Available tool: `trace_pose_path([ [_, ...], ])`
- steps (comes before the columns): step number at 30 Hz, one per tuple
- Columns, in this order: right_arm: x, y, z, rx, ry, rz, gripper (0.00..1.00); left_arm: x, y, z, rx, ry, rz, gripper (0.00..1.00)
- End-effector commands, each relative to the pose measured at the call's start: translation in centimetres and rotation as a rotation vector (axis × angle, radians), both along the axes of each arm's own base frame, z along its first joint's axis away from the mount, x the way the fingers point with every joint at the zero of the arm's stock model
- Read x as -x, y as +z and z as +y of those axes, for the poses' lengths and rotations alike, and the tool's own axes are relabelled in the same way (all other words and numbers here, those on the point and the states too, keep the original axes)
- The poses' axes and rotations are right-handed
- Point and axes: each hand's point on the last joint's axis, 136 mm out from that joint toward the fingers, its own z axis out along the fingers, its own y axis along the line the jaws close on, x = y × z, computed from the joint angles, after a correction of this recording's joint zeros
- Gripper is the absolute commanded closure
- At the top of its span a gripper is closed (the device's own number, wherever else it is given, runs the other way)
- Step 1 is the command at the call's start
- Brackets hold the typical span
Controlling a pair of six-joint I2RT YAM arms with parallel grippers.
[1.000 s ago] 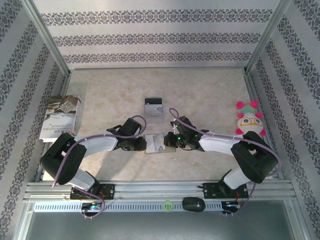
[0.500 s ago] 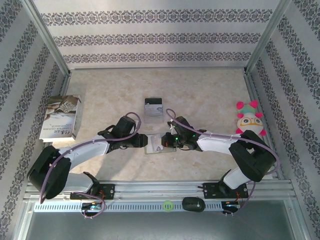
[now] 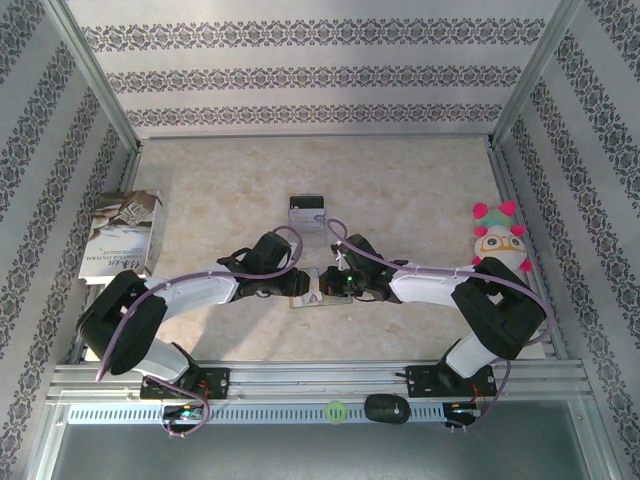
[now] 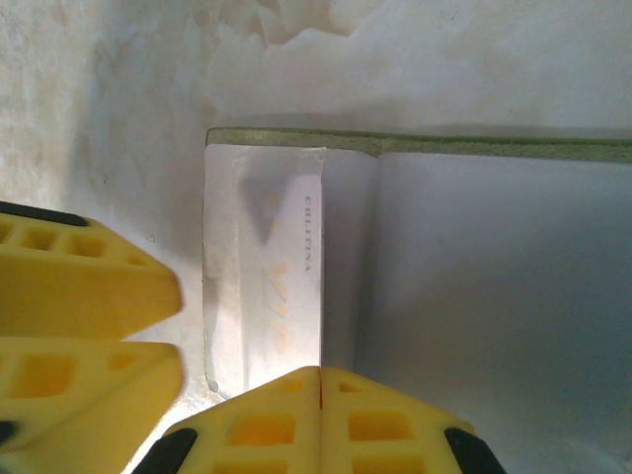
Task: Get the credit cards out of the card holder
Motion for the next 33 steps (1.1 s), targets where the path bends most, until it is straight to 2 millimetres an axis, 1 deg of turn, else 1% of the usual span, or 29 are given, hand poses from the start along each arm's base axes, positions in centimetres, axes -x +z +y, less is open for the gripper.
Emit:
trace_pose_path([
  [1,-0.4,0.8,0.7,-0.018,0.001,-0.024,1.00,-0.6,-0.7,-0.4,-0.030,0.008,0.004,0.67],
  [5,-0.3,0.8,0.7,-0.021,0.003,-0.022,1.00,-0.5,-2.3,0.3,-0.086,0.016,0.025,0.67],
  [8,-0.3,0.8,0.5,-0.017,-0.006,-0.025,1.00,-0.3,-3.0,0.8,-0.120,0.015,0.044,0.71],
  [15,-0.5,0.4,-1.0,0.010,-0.042,-0.022,1.00,0.8,-5.1,1.7,-0.177,-0.005,0.096,0.74],
  [20,-0.7,0.5,-2.3,0.024,-0.075,-0.030,1.00,1.2,-5.6,2.1,-0.184,-0.004,0.105,0.75],
  [25,-0.6,0.8,-2.6,0.032,-0.067,-0.037,1.00,1.2,-5.8,2.0,-0.179,-0.008,0.113,0.76],
  [27,-0.5,1.1,-2.2,0.024,-0.041,-0.038,0.99,1.2,-5.8,1.8,-0.170,-0.008,0.115,0.77],
  [28,-0.4,1.1,-2.1,0.022,-0.031,-0.037,0.95,1.2,-5.9,1.8,-0.171,-0.008,0.116,0.76],
  [31,-0.5,1.7,-1.7,-0.001,-0.021,-0.054,0.75,1.1,-5.8,1.7,-0.169,-0.011,0.113,0.76],
  [33,-0.9,1.9,-2.0,0.002,-0.039,-0.066,0.71,1.0,-5.9,1.7,-0.173,-0.012,0.114,0.76],
])
